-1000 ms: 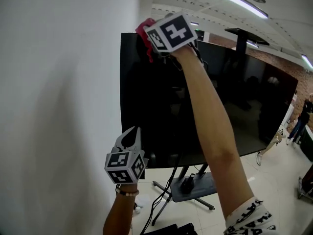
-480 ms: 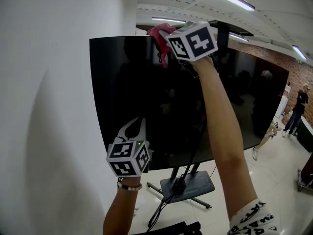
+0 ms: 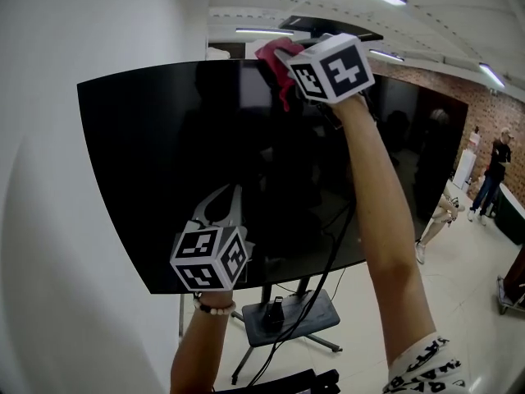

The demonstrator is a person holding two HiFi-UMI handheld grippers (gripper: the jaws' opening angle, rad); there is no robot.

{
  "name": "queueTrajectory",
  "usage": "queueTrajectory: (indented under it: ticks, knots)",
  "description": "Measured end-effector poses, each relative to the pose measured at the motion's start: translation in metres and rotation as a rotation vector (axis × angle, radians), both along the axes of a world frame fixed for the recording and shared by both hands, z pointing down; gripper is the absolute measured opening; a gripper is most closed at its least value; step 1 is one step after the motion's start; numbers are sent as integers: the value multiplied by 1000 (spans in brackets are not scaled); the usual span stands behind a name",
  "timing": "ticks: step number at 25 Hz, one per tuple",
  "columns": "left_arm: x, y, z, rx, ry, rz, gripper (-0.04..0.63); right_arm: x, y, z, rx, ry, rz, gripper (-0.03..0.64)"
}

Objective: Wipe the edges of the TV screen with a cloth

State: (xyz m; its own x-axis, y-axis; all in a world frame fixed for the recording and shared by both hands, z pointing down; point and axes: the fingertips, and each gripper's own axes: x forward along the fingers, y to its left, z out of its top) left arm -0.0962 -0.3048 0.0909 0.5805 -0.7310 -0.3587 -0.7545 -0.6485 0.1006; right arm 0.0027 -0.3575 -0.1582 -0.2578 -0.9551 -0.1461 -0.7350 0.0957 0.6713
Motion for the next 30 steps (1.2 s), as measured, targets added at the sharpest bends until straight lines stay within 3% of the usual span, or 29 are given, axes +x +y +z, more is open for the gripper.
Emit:
queueTrajectory:
  ticks: [12,22,25,30]
  knots:
    - [138,23,-7,-16,-39,35,0,142,30,1,35,-1,34,63]
    - [185,8,-34,-17,-110,158,0,183,14,7,47,-56,168,63]
    - [211,12,-48,5,-141,192,0,208,16,7,61,-57,224,63]
    - [246,13,-72,51,-164,251,0,240,8,8,73,-89,232,63]
